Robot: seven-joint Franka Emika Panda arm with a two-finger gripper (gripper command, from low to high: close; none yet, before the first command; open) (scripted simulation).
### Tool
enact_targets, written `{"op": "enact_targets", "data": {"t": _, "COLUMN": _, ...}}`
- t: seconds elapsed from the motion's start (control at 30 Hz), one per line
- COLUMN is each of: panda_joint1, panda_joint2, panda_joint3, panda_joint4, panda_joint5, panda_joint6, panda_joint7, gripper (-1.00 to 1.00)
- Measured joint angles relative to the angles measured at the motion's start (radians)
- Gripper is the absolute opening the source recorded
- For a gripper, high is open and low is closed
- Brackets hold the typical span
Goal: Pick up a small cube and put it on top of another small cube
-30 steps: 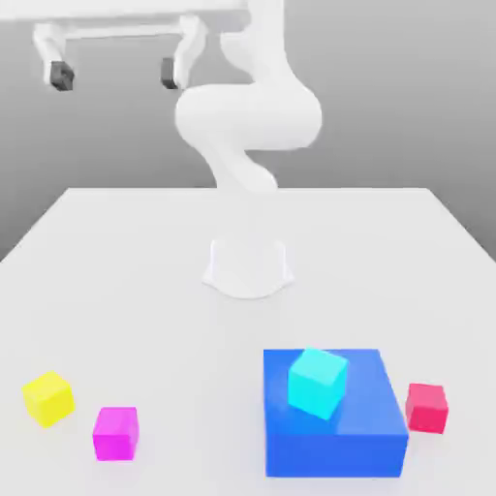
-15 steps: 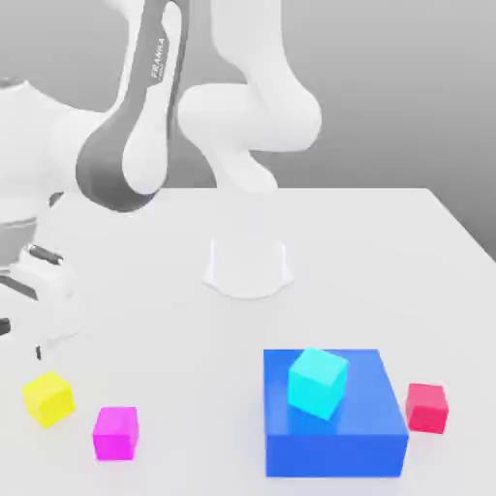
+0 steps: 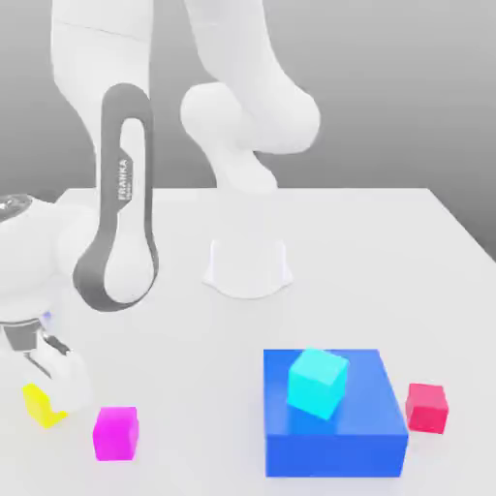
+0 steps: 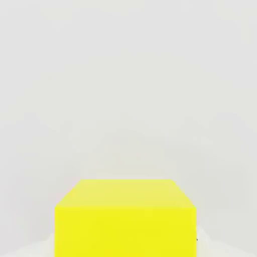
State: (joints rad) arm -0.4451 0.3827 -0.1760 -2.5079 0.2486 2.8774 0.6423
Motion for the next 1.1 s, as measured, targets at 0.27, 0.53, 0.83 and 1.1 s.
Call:
{"op": "enact_targets", "data": {"t": 0.27, "panda_joint1": 0.114, "panda_joint2": -0.155, "panda_joint3": 0.035, "panda_joint4": -0.002, "panda_joint5": -0.13, "panda_joint6": -0.133, "panda_joint7": -0.032, "gripper": -1.0}}
{"op": "enact_targets", "data": {"t": 0.53, "panda_joint1": 0.299, "panda_joint2": -0.182, "panda_joint3": 0.269, "panda_joint4": 0.022, "panda_joint5": -0.195, "panda_joint6": -0.162, "panda_joint7": -0.207, "gripper": -1.0}}
{"op": "enact_targets", "data": {"t": 0.83, "panda_joint1": 0.534, "panda_joint2": -0.259, "panda_joint3": 0.517, "panda_joint4": -0.014, "panda_joint5": -0.276, "panda_joint6": -0.208, "panda_joint7": -0.261, "gripper": -1.0}}
{"op": "enact_targets", "data": {"t": 1.1, "panda_joint1": 0.681, "panda_joint2": -0.139, "panda_joint3": 0.486, "panda_joint4": -0.051, "panda_joint5": -0.461, "panda_joint6": -0.094, "panda_joint7": -0.027, "gripper": 1.0}}
